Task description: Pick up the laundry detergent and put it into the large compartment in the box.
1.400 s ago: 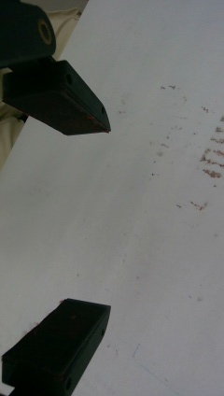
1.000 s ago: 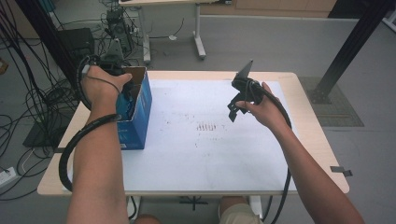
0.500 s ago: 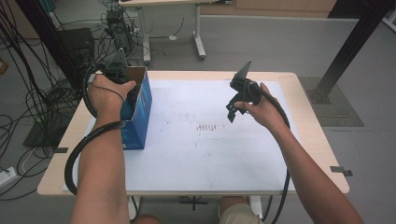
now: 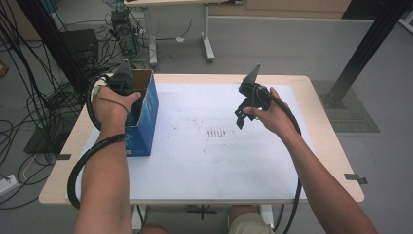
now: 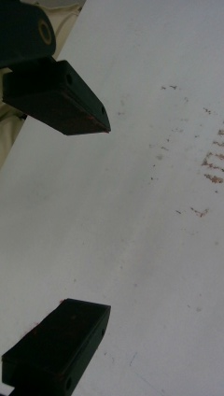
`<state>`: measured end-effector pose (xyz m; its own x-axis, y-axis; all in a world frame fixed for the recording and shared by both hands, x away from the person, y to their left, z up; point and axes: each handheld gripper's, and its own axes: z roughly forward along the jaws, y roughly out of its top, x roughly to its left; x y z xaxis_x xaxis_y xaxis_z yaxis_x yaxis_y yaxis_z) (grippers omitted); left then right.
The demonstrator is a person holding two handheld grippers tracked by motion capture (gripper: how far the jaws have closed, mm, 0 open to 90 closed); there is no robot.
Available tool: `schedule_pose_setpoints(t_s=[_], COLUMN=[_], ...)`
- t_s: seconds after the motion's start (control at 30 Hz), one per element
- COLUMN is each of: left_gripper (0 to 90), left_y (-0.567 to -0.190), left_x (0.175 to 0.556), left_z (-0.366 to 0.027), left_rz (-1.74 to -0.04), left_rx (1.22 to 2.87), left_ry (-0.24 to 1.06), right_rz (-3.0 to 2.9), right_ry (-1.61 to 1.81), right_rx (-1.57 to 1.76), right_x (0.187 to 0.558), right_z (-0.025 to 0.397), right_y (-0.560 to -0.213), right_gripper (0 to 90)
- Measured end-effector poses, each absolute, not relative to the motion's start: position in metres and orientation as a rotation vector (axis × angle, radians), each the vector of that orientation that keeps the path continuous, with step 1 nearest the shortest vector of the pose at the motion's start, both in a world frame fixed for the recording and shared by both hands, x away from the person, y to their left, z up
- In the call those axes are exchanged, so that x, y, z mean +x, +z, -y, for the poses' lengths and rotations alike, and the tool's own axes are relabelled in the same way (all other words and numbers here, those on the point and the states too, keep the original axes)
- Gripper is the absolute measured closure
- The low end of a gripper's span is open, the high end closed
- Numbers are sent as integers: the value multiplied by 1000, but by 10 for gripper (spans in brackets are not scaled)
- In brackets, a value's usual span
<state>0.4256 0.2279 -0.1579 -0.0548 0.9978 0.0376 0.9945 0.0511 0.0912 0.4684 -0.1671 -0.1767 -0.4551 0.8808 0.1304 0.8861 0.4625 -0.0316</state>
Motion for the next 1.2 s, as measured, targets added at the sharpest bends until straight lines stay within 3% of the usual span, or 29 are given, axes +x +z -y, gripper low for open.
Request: schedule_pose_setpoints(t_s=[1.2], left_gripper=[374], left_y=[-160], left_x=[420], left_z=[-220], left_rz=[-2237], left_rx=[2148], left_ry=[176], right_rz=[2579], right_ry=[-55], right_rx=[-1571], right_x=[466], right_z=[164], right_y=[-177], right_gripper=[107])
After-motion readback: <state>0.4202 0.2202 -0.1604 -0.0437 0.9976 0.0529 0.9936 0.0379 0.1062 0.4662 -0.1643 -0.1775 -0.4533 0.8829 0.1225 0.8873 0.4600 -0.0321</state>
